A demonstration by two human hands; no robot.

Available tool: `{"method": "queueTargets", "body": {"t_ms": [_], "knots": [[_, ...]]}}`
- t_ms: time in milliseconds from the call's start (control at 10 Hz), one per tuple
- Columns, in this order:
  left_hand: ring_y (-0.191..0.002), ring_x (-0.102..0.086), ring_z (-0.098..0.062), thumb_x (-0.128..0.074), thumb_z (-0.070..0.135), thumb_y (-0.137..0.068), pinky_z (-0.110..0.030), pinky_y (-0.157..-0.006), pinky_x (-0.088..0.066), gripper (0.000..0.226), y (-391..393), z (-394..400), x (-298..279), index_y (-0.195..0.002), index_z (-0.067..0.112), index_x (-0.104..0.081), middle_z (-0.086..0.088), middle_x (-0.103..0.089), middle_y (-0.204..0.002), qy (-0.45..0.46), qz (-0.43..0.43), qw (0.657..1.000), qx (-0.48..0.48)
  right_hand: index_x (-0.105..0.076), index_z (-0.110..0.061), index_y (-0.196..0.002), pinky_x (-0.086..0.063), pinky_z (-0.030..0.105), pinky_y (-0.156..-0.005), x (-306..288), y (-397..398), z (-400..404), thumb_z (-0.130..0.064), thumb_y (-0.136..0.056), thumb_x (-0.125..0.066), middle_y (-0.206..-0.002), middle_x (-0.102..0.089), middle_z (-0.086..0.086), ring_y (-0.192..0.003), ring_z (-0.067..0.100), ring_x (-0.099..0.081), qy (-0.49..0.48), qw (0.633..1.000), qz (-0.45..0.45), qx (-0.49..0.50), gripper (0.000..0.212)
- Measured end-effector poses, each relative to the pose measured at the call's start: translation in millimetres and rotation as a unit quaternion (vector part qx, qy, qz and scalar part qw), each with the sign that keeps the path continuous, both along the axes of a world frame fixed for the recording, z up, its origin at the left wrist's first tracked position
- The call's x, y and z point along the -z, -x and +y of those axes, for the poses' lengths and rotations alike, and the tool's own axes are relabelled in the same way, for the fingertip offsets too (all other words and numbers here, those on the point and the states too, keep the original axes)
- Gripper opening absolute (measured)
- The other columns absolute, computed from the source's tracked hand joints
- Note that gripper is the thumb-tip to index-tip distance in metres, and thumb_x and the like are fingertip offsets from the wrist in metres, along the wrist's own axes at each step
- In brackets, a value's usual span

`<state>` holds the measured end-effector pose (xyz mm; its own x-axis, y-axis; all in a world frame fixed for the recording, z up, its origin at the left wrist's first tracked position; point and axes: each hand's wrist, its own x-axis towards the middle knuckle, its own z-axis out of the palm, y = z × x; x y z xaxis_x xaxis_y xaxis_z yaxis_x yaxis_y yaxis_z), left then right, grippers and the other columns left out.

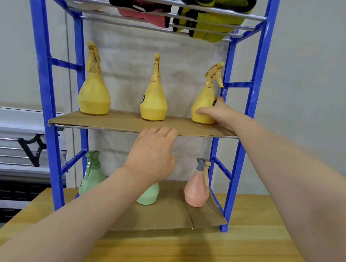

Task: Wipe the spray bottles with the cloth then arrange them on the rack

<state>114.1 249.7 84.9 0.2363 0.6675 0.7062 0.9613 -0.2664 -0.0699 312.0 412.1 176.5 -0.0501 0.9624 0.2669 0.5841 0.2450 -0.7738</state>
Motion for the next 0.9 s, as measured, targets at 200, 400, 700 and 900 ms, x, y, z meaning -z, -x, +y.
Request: {"method": "queueTargets", "body": {"t_ms": [200,400,700,900], "knots": [[-0.096,-0.055,-0.026,-0.036,0.020,-0.070,-0.035,-0.089,-0.039,0.052,0,-1,0,-0.117,0.015,-0.058,-0.002,-0.061,-0.107,0.005,-0.001,1.000,0.002,-0.016,-0.014,-0.151,-0.043,0.044,-0.105,3,7,-1,-0.049,-0.076,-0.078,-0.146,-0.039,0.008,-0.129,0.030,-0.045,-0.049,0.997,-0.035,0.039,0.103],[-0.095,-0.055,-0.027,-0.037,0.020,-0.069,-0.035,-0.088,-0.040,0.051,0,-1,0,-0.115,0.015,-0.058,-0.002,-0.062,-0.107,0.003,-0.004,1.000,0.002,-0.015,-0.014,-0.152,-0.044,0.043,-0.103,2,8,-5,-0.048,-0.079,-0.075,-0.146,-0.039,0.009,-0.129,0.031,-0.045,-0.049,0.996,-0.058,0.041,0.100],[-0.103,-0.054,-0.027,-0.030,0.022,-0.072,-0.035,-0.094,-0.037,0.058,3,-1,-1,-0.124,0.016,-0.057,-0.003,-0.061,-0.113,0.007,-0.011,1.000,0.021,-0.011,-0.011,-0.152,-0.040,0.042,-0.104,7,7,-12,-0.054,-0.081,-0.070,-0.150,-0.035,0.010,-0.135,0.031,-0.040,-0.056,0.996,-0.061,0.046,0.102],[-0.133,-0.038,-0.021,-0.049,0.019,-0.086,-0.028,-0.112,-0.018,0.059,6,-9,-6,-0.145,0.020,-0.040,0.001,-0.045,-0.146,0.044,-0.059,0.997,0.037,-0.020,-0.008,-0.149,-0.049,0.039,-0.093,14,4,-42,-0.054,-0.082,-0.068,-0.141,-0.045,0.011,-0.125,0.030,-0.049,-0.158,0.979,-0.114,0.059,0.094]]}}
